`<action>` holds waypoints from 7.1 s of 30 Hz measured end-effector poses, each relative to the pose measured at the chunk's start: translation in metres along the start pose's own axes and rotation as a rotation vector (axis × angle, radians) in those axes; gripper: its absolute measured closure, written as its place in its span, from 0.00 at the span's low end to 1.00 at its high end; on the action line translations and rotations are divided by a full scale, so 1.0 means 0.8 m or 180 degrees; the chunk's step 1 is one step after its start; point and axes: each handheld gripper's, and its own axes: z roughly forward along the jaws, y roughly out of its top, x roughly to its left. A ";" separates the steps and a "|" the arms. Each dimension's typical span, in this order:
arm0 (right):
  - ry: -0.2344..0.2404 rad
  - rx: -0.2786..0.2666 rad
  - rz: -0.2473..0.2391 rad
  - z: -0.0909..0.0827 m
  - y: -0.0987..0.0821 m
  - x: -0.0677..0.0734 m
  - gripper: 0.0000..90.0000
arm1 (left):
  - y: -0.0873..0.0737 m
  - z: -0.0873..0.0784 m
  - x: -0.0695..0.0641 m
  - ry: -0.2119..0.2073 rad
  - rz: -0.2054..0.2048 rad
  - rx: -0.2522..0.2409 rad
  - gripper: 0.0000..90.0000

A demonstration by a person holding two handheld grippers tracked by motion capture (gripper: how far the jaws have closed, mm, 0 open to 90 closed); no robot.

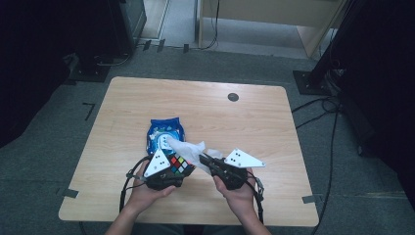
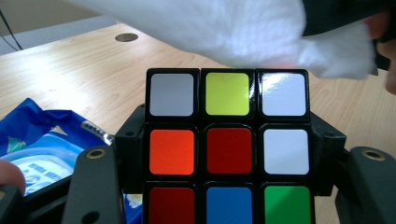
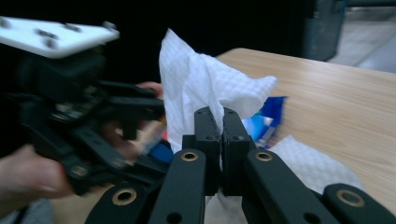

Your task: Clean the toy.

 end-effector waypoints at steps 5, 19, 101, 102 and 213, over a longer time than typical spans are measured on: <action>0.0178 0.0036 0.0083 0.011 -0.003 0.008 0.99 | 0.002 0.003 -0.014 -0.0029 0.0114 -0.0039 0.38; -0.0569 0.0406 0.0123 0.026 -0.041 -0.031 0.99 | 0.009 -0.007 -0.016 -0.0004 0.0124 -0.0207 0.38; 0.0094 0.0314 0.1246 0.023 -0.016 -0.007 0.28 | -0.001 0.011 -0.027 0.0176 0.0263 -0.0195 0.38; 0.0104 0.0337 0.1286 0.024 -0.017 -0.007 0.30 | 0.000 0.011 -0.028 0.0171 0.0273 -0.0192 0.38; 0.0595 0.1299 0.0836 0.031 -0.010 -0.043 0.38 | -0.017 0.020 -0.031 0.0559 0.1413 0.0115 0.30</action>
